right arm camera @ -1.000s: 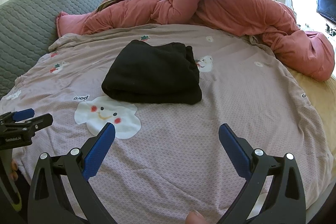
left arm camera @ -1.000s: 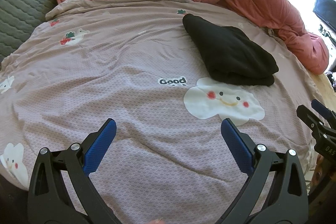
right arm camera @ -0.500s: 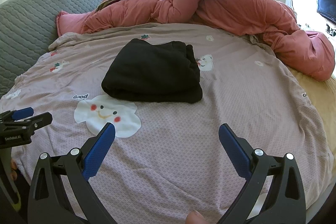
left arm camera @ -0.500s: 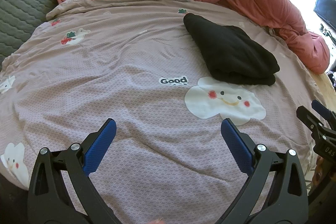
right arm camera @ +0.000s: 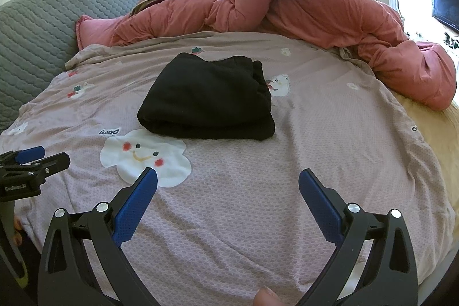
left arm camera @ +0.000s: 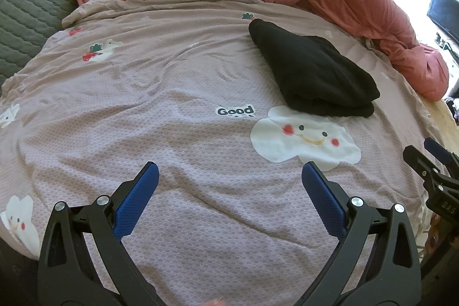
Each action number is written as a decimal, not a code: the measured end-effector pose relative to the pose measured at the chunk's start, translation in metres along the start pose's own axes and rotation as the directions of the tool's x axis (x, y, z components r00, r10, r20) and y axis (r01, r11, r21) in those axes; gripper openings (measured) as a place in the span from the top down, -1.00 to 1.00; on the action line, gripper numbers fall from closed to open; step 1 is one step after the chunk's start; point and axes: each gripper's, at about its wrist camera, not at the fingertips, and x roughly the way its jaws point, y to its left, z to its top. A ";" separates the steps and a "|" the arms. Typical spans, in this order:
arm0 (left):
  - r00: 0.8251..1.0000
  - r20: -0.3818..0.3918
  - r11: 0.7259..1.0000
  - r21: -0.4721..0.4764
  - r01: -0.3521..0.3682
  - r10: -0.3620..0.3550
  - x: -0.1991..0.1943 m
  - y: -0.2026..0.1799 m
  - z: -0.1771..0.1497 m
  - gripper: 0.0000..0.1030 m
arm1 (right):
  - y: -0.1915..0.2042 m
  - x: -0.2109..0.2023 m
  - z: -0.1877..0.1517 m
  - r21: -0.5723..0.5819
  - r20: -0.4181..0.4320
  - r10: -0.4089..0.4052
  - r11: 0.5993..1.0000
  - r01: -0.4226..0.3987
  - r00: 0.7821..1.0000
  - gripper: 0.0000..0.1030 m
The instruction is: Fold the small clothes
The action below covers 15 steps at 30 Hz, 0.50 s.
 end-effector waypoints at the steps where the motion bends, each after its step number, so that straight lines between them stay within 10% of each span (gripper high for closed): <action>1: 1.000 0.001 1.000 -0.001 0.002 -0.002 -0.001 0.000 0.000 -0.81 | 0.000 0.000 -0.001 -0.001 0.001 -0.004 1.000 0.004 1.000 -0.91; 15: 1.000 -0.012 1.000 0.014 0.002 -0.001 0.000 -0.007 0.001 -0.81 | -0.023 -0.009 -0.006 0.022 0.008 -0.104 0.994 0.104 0.995 -0.91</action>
